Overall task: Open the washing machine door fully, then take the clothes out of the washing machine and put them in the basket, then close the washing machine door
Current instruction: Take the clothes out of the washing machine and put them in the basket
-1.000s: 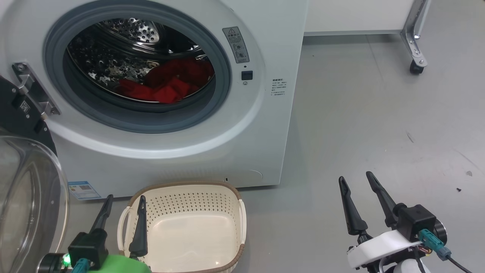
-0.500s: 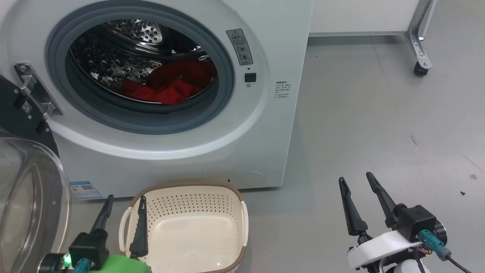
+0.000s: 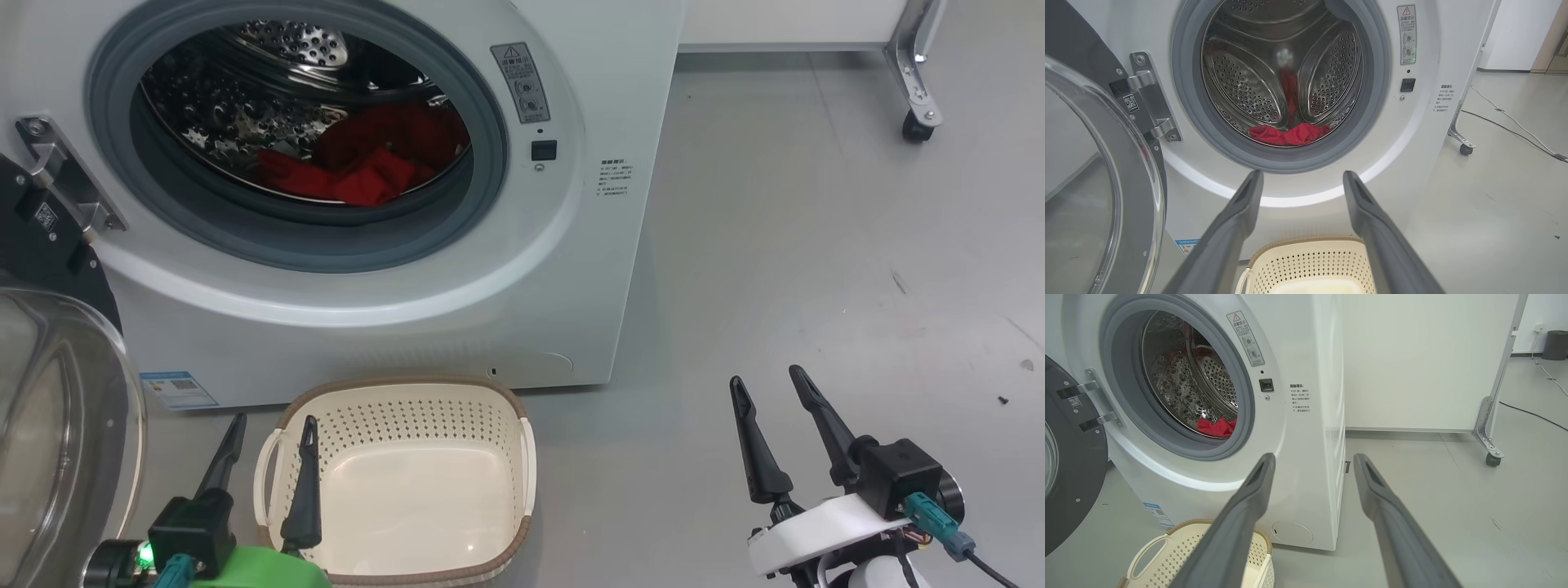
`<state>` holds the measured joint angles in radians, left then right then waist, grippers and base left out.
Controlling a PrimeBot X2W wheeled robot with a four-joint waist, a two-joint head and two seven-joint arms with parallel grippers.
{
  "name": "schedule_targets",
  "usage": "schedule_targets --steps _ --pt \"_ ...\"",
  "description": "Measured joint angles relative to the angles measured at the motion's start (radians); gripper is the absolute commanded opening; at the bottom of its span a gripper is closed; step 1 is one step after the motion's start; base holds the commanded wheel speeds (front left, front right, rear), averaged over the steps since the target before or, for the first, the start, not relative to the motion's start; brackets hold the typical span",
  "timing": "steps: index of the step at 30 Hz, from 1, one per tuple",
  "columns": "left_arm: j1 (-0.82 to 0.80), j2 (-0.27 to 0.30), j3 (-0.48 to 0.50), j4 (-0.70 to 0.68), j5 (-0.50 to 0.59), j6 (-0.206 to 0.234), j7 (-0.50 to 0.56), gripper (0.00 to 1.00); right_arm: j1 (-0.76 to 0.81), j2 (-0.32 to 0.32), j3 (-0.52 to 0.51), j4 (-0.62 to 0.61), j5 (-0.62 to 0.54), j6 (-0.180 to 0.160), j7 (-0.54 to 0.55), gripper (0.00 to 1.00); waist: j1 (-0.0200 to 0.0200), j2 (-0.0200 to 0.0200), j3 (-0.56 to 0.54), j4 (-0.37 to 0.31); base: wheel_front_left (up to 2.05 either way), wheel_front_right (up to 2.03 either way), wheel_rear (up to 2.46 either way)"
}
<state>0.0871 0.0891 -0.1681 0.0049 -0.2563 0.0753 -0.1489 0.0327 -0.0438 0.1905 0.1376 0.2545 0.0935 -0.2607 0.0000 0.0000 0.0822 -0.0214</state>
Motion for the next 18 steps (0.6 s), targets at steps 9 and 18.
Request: schedule_targets --steps 9,18 --pt "-0.068 -0.007 -0.030 0.017 -0.030 -0.025 0.040 1.00 -0.007 0.000 0.001 -0.026 -0.006 -0.001 0.000 1.00 0.0000 0.0000 0.080 0.000 0.00 0.00 0.00" --pt "-0.234 -0.015 -0.028 0.087 -0.106 -0.070 0.101 1.00 -0.065 0.000 0.003 -0.052 -0.014 -0.001 0.000 1.00 0.0000 0.0000 0.194 -0.006 0.00 0.00 0.00"
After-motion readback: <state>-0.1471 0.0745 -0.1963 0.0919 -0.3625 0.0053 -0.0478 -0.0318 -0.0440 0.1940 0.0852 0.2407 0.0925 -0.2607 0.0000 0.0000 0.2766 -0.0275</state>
